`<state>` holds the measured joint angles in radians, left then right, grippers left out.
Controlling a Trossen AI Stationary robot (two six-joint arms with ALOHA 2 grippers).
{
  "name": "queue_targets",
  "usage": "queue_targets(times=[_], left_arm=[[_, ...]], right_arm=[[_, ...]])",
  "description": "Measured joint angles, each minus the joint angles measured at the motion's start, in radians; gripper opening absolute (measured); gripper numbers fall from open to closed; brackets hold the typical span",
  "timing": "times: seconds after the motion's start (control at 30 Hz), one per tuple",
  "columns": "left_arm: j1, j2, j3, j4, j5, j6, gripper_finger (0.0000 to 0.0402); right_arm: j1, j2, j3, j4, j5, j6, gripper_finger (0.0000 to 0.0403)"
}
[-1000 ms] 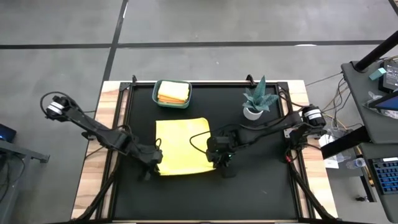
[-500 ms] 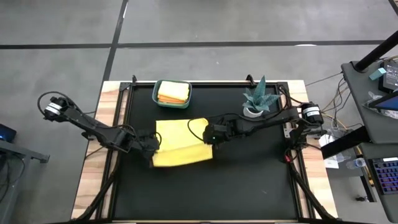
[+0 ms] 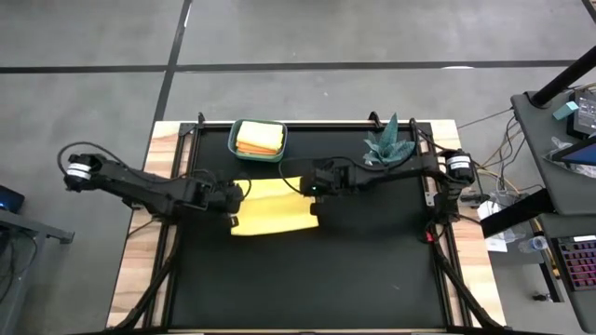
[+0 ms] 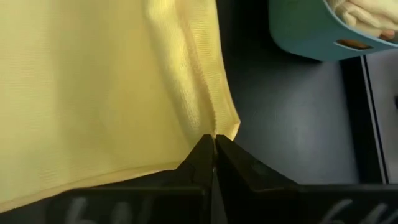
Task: Fold microfiber towels
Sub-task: Fold the yellow microfiber cloth
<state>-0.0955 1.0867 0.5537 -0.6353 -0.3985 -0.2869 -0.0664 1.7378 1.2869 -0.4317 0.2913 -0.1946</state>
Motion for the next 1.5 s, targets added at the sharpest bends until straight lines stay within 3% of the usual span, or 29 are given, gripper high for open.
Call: queue_targets(times=[0.57, 1.07, 1.5], left_arm=[[0.155, 0.138, 0.0, 0.096, -0.007, 0.146, 0.0], [0.252, 0.221, 0.002, 0.145, -0.069, 0.164, 0.0004], [0.267, 0.201, 0.002, 0.17, -0.125, 0.173, 0.0145]], right_arm=[[-0.044, 0.044, -0.001, 0.051, 0.033, -0.008, 0.0008], [-0.063, 0.053, 0.0, 0.058, 0.05, -0.015, 0.0008], [-0.09, 0.063, 0.0, 0.078, 0.05, -0.017, 0.0018]])
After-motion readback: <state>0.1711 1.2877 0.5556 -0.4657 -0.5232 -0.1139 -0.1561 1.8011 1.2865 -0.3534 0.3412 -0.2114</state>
